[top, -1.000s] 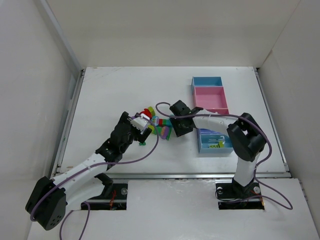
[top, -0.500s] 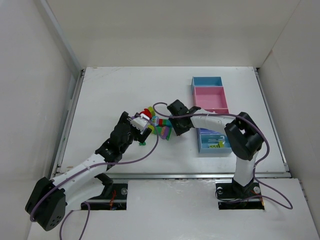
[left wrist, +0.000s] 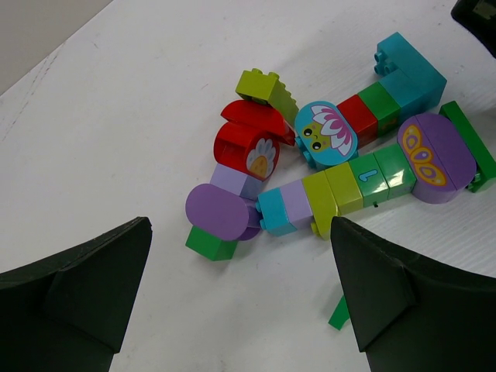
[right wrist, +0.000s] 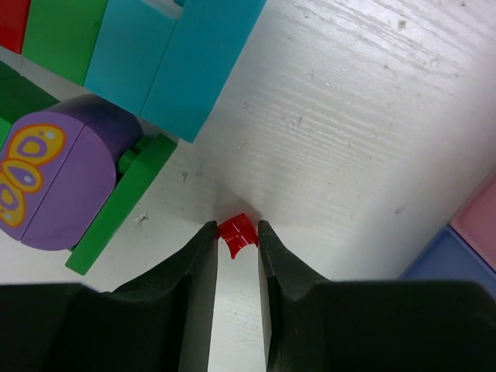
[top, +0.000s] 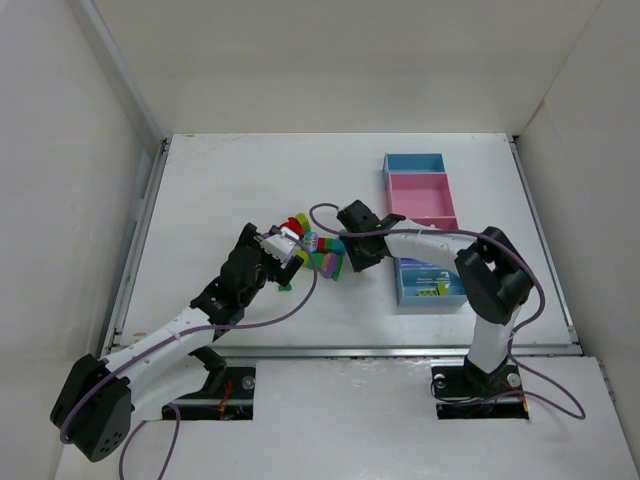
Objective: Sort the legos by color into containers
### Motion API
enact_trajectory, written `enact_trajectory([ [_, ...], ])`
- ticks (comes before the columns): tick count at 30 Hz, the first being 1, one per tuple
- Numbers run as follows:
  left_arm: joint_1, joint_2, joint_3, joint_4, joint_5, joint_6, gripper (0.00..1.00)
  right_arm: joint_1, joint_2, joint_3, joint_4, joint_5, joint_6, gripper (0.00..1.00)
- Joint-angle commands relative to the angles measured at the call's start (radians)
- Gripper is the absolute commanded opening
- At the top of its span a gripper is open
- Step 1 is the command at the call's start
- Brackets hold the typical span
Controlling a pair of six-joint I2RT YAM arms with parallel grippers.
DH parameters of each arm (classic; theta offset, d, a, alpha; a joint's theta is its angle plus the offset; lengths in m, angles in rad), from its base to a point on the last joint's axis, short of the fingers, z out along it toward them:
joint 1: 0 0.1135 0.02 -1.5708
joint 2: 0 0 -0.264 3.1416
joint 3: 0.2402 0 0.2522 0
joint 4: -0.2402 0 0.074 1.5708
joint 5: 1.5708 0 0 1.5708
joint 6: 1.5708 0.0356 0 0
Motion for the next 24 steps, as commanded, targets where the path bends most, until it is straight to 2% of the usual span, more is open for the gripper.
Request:
enact_trajectory([
  [1,0.002,-0.015,-0.004,0.043,-0.011,-0.001,1.00,0.008,-0.093,0.025,-0.009,0.044,0.065,0.08],
  [5,0.002,-0.015,-0.004,0.043,-0.011,-0.001,1.00,-0.038,-0.159,0.068,-0.053,0.119,0.125,0.05],
  [11,0.002,-0.015,-0.004,0.043,-0.011,-0.001,1.00,-0.211,-0.294,0.054,-0.078,0.180,0.223,0.05],
  [17,0.002,-0.024,-0.013,0.052,-0.011,-0.001,1.00,-0.359,-0.270,0.051,-0.113,0.193,0.211,0.05],
  [21,0.002,-0.033,-0.022,0.052,-0.011,-0.001,1.00,-0.412,-0.247,0.051,-0.122,0.170,0.211,0.19],
  [24,0.002,-0.033,-0.022,0.043,-0.011,-0.001,1.00,-0.422,-0.247,0.051,-0.122,0.170,0.211,0.41],
])
